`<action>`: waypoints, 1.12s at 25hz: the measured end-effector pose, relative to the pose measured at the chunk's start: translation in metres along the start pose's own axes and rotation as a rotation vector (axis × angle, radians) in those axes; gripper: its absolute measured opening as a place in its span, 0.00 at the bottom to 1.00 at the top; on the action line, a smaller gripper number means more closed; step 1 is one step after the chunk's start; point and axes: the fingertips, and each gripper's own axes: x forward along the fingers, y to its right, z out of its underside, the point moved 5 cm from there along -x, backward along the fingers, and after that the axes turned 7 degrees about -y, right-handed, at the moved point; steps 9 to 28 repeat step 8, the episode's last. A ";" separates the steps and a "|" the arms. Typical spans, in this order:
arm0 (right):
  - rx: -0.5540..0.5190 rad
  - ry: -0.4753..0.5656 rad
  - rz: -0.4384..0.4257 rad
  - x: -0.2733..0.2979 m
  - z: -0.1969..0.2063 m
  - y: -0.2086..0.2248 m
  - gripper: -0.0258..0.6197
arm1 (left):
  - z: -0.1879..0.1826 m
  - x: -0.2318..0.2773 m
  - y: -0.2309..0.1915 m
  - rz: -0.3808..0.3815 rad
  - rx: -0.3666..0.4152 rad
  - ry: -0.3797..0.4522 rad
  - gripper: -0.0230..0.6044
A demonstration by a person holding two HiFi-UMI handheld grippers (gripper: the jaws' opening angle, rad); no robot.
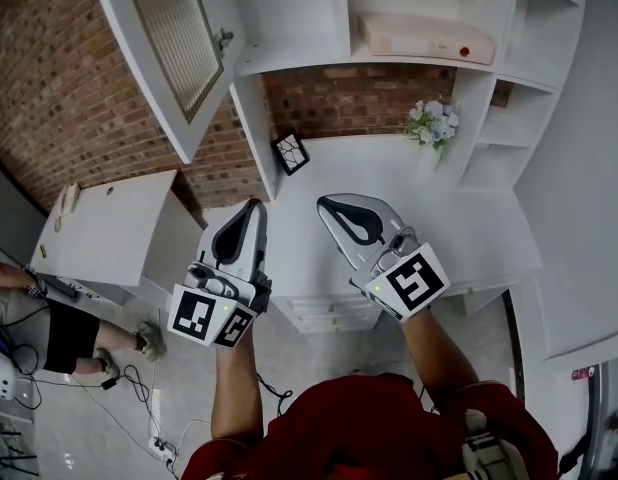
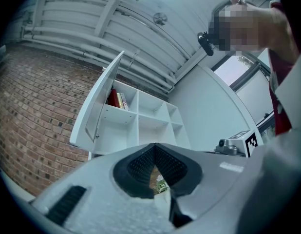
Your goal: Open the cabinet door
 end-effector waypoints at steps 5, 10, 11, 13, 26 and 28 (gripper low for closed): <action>0.005 0.000 0.007 -0.002 0.001 0.000 0.06 | 0.002 0.000 0.000 0.006 -0.011 -0.004 0.04; 0.006 -0.004 0.012 -0.002 0.001 0.001 0.06 | 0.002 0.000 -0.001 0.010 -0.017 -0.002 0.04; 0.006 -0.004 0.012 -0.002 0.001 0.001 0.06 | 0.002 0.000 -0.001 0.010 -0.017 -0.002 0.04; 0.006 -0.004 0.012 -0.002 0.001 0.001 0.06 | 0.002 0.000 -0.001 0.010 -0.017 -0.002 0.04; 0.006 -0.004 0.012 -0.002 0.001 0.001 0.06 | 0.002 0.000 -0.001 0.010 -0.017 -0.002 0.04; 0.006 -0.004 0.012 -0.002 0.001 0.001 0.06 | 0.002 0.000 -0.001 0.010 -0.017 -0.002 0.04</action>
